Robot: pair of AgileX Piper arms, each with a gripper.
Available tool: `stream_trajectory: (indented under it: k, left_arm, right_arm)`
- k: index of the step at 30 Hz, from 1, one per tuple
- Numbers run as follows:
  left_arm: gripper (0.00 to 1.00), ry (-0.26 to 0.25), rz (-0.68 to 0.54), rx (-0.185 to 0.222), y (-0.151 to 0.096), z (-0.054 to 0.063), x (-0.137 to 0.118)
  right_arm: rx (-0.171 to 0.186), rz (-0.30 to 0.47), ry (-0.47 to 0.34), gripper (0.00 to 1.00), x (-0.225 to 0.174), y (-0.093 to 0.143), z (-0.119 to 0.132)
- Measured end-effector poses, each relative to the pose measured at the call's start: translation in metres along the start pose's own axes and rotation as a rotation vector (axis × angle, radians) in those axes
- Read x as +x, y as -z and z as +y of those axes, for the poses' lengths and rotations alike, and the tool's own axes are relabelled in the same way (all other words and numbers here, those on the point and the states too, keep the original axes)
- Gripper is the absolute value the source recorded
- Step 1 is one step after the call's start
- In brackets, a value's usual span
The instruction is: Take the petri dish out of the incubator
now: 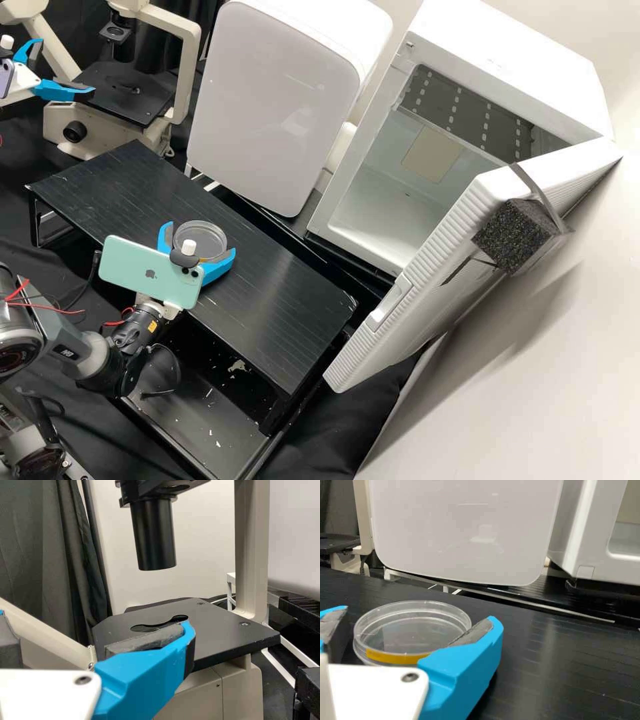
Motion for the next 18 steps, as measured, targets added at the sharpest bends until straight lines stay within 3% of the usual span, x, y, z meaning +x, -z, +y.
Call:
stream_trajectory:
  k: [5,8,9,13,18]
  left_arm:
    - [1.0,0.0,0.0,0.0,0.0,0.0,0.0]
    - [1.0,0.0,0.0,0.0,0.0,0.0,0.0]
    - [1.0,0.0,0.0,0.0,0.0,0.0,0.0]
    - [1.0,0.0,0.0,0.0,0.0,0.0,0.0]
    - [1.0,0.0,0.0,0.0,0.0,0.0,0.0]
  right_arm:
    - [-0.028,0.018,-0.045,1.0,-0.004,0.006,0.008]
    - [-0.016,0.028,-0.098,1.0,-0.012,0.013,0.015]
    - [-0.006,0.028,-0.112,1.0,-0.015,0.015,0.016]
    - [0.11,0.021,-0.259,1.0,-0.031,0.021,0.027]
    - [0.183,-0.001,-0.414,1.0,-0.044,0.023,0.034]
